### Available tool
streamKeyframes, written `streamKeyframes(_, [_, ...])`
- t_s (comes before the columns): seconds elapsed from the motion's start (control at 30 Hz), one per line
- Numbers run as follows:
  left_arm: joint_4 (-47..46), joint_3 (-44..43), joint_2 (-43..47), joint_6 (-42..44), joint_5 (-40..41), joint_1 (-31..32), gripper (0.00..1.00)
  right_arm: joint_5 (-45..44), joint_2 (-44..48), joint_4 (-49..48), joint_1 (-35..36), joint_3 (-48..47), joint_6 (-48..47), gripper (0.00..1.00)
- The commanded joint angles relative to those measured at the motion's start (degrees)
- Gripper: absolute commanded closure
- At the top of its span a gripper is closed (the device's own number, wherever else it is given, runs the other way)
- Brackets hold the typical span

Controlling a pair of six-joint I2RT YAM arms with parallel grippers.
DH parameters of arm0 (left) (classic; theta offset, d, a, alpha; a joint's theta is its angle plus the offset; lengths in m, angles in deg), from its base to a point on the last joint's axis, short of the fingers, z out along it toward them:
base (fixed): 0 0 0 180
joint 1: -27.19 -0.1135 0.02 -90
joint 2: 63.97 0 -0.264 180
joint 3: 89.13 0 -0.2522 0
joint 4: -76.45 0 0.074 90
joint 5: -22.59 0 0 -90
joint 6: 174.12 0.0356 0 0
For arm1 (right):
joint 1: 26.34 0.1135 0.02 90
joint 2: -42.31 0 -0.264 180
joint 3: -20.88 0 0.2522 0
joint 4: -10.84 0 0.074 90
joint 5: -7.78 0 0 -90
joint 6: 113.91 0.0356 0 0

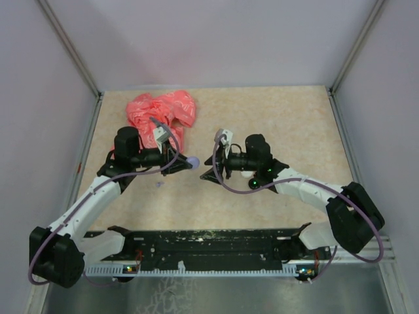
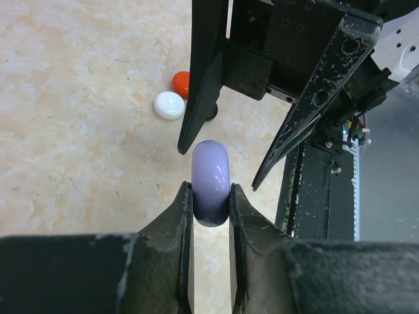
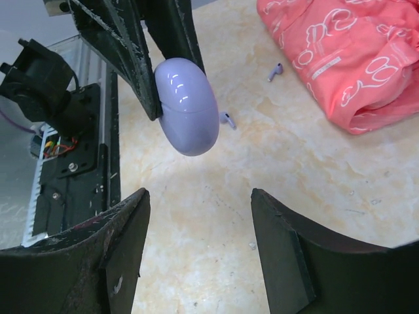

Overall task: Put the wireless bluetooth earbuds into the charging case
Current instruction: Pick up the charging case at the center of the board.

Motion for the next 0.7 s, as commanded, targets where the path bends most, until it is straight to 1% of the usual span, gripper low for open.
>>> streamKeyframes(0.0, [0.53, -2.26, -0.04, 5.78, -3.36, 0.52, 0.97, 3.88, 2.85, -5.52, -0.7, 0.78, 1.06, 0.37])
streamKeyframes(0.1, [1.12, -3.53, -0.93, 8.38, -4.8, 0.9, 0.97, 4.77, 4.13, -10.09, -0.77, 3.66, -0.88, 0.37])
streamKeyframes(0.23, [4.74, -7.07, -3.15, 12.59, -5.87, 1.76, 1.0, 0.82, 5.89, -16.57, -0.87, 7.94, -1.49, 0.36])
streamKeyframes(0.33, [6.91, -9.07, -4.47, 15.0, -5.63, 2.93, 1.0, -0.08, 6.81, -21.52, -1.13, 10.55, 0.93, 0.36])
streamKeyframes(0.43, [8.58, -9.87, -5.63, 17.47, -6.94, 3.49, 0.99, -1.92, 7.78, -22.05, -2.82, 11.4, 5.88, 0.33])
streamKeyframes(0.5, [8.28, -9.02, -5.91, 18.13, -7.55, 3.65, 0.99, 0.91, 6.87, -21.67, -4.27, 11.03, 7.31, 0.33])
streamKeyframes(0.53, [8.19, -8.65, -6.01, 18.49, -7.71, 3.65, 0.99, 3.19, 6.25, -22.0, -4.6, 10.72, 7.74, 0.35])
streamKeyframes(0.57, [8.17, -8.15, -5.98, 18.79, -7.72, 3.67, 0.99, 4.81, 5.58, -23.37, -4.63, 10.86, 8.57, 0.37])
streamKeyframes(0.67, [8.21, -5.95, -5.18, 19.8, -7.27, 3.74, 1.0, 7.44, 3.58, -29.82, -4.72, 12.07, 12.15, 0.38])
